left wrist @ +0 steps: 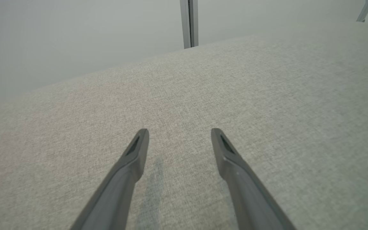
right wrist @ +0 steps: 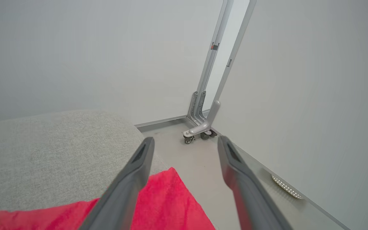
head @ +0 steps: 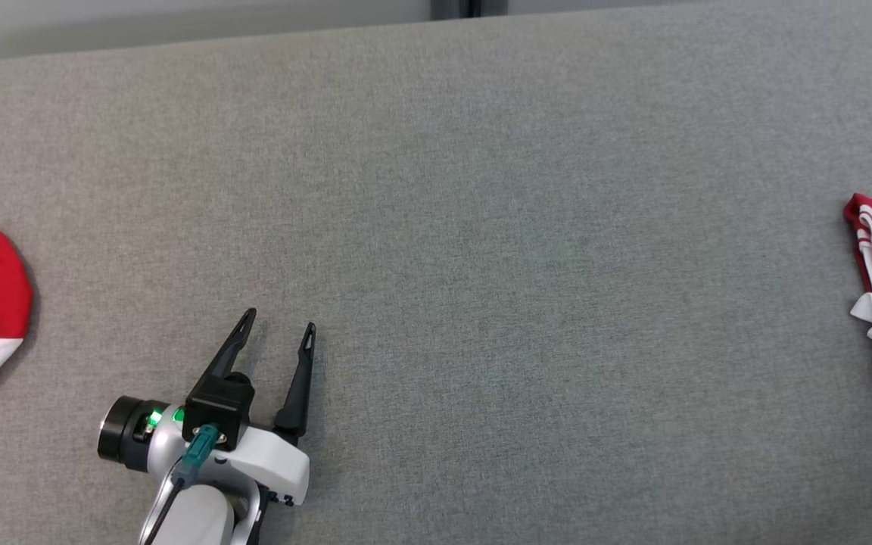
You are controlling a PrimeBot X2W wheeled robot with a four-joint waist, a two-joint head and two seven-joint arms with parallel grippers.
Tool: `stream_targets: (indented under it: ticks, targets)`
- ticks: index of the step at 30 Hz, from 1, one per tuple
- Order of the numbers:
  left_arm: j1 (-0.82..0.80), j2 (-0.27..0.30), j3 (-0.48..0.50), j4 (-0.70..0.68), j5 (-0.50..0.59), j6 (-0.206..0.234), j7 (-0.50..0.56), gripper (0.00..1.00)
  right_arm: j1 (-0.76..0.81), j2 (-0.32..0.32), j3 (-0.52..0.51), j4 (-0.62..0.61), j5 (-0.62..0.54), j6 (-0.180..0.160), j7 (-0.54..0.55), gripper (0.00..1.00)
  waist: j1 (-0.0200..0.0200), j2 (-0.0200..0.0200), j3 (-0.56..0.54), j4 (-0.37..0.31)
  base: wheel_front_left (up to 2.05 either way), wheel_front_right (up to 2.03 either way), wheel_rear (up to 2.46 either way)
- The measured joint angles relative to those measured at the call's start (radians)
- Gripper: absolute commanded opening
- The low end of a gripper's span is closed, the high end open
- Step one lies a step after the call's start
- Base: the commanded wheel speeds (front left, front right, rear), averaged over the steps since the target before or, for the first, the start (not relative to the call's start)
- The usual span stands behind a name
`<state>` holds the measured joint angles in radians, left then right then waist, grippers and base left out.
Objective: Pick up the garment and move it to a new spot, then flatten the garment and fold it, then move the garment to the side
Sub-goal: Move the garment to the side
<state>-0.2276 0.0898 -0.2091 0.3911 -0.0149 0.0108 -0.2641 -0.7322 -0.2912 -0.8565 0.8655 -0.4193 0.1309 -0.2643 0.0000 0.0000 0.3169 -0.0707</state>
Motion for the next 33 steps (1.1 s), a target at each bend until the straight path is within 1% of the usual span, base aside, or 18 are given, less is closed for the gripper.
stream_targets:
  ticks: [2, 4, 6, 8, 11, 14, 18, 23, 27, 30, 33]
  targets:
    - [0.008, -0.003, 0.005, 0.004, -0.010, 0.004, 0.000, 1.00, -0.005, 0.018, 0.055, -0.021, 0.035, 0.000, 0.000, 1.00, 0.0000, 0.0000, -0.017, -0.001, 0.00, 0.00, 0.00]
    - [0.020, -0.007, 0.012, 0.007, -0.017, 0.008, 0.000, 1.00, -0.002, 0.045, 0.143, -0.056, 0.077, 0.000, 0.000, 1.00, 0.0000, 0.0000, -0.035, -0.002, 0.00, 0.00, 0.00]
    - [0.027, -0.010, 0.022, 0.008, -0.024, 0.013, 0.000, 1.00, 0.017, 0.086, 0.237, -0.101, 0.137, 0.000, 0.000, 1.00, 0.0000, 0.0000, -0.056, -0.002, 0.00, 0.00, 0.00]
    - [0.039, -0.011, 0.034, 0.011, -0.033, 0.017, 0.000, 1.00, 0.066, 0.124, 0.340, -0.148, 0.189, 0.000, 0.000, 1.00, 0.0000, 0.0000, -0.077, -0.001, 0.00, 0.00, 0.00]
    - [0.059, -0.016, 0.057, 0.013, -0.044, 0.023, 0.000, 1.00, 0.149, 0.172, 0.467, -0.214, 0.267, 0.000, 0.000, 1.00, 0.0000, 0.0000, -0.111, 0.004, 0.00, 0.00, 0.00]
    - [0.079, -0.019, 0.077, 0.014, -0.049, 0.028, 0.000, 1.00, 0.218, 0.198, 0.555, -0.255, 0.328, 0.000, 0.000, 1.00, 0.0000, 0.0000, -0.142, 0.011, 0.00, 0.00, 0.00]
    - [0.109, -0.027, 0.101, 0.016, -0.060, 0.034, 0.000, 1.00, 0.299, 0.222, 0.636, -0.287, 0.382, 0.000, 0.000, 1.00, 0.0000, 0.0000, -0.182, 0.023, 0.00, 0.00, 0.00]
    - [0.156, -0.033, 0.137, 0.029, -0.077, 0.043, 0.000, 1.00, 0.414, 0.240, 0.672, -0.297, 0.429, 0.000, 0.000, 1.00, 0.0000, 0.0000, -0.236, 0.043, 0.00, 0.00, 0.00]
    - [0.188, -0.038, 0.154, 0.032, -0.084, 0.044, 0.000, 1.00, 0.483, 0.244, 0.729, -0.292, 0.496, 0.000, 0.000, 1.00, 0.0000, 0.0000, -0.282, 0.058, 0.00, 0.00, 0.00]
    - [0.206, -0.038, 0.165, 0.033, -0.085, 0.045, 0.000, 1.00, 0.510, 0.243, 0.766, -0.297, 0.510, 0.000, 0.000, 1.00, 0.0000, 0.0000, -0.308, 0.067, 0.00, 0.00, 0.00]
    - [0.218, -0.039, 0.175, 0.033, -0.086, 0.052, 0.000, 1.00, 0.531, 0.244, 0.767, -0.301, 0.510, 0.000, 0.000, 1.00, 0.0000, 0.0000, -0.328, 0.074, 0.00, 0.00, 0.00]
